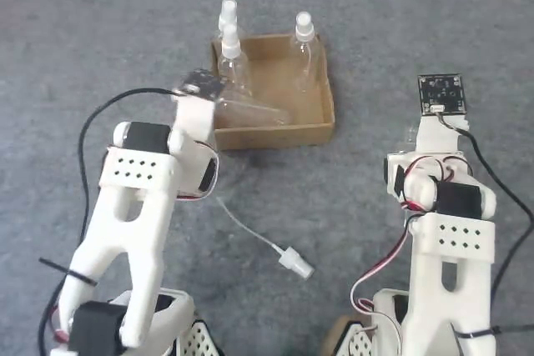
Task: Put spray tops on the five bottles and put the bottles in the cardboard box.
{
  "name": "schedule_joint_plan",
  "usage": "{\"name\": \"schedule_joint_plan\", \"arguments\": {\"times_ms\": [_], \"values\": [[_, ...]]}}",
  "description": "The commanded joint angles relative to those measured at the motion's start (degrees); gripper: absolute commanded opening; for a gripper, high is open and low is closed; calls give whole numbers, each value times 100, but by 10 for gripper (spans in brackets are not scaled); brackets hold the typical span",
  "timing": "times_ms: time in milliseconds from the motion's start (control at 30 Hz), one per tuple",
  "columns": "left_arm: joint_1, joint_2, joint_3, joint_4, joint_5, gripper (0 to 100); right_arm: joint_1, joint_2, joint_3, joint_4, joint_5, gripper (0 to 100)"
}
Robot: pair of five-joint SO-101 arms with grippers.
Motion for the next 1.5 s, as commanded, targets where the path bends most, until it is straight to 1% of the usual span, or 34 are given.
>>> {"name": "schedule_joint_plan", "arguments": {"times_ms": [0, 67, 133, 200, 300, 367, 533, 733, 867, 1033, 1233, 1300, 1467], "values": [[360, -281, -611, 396, -1275, 15, 330, -259, -105, -154, 18, 6], [677, -281, -725, 563, -1635, 16, 505, -259, -105, -242, 18, 6], [949, -264, -813, 633, -1793, 28, 690, -259, -105, -338, 18, 6], [1160, -255, -857, 633, -1899, 87, 848, -259, -114, -391, 18, 6], [1407, -237, -822, 624, -2110, 211, 1095, -259, -176, -382, 18, 6], [1538, -229, -813, 598, -2338, 256, 1270, -259, -193, -382, 18, 6], [2092, -220, -813, 633, -3288, 264, 1393, -259, -202, -479, 18, 6], [2752, 70, -655, 589, -3780, 265, 1516, -259, -202, -505, -9, 6], [3033, 809, -549, 229, -3798, 263, 1578, -259, -202, -505, -26, 6], [3068, 1442, -576, -281, -3798, 261, 1578, -259, -202, -514, -26, 6], [3560, 1732, -523, -378, -3780, 261, 1578, -259, -202, -558, -26, 6], [3736, 1846, -532, -404, -3657, 261, 1587, -259, -202, -576, -35, 6], [4000, 2418, -497, -800, -3464, 261, 1727, -259, -202, -585, -35, 6]]}}
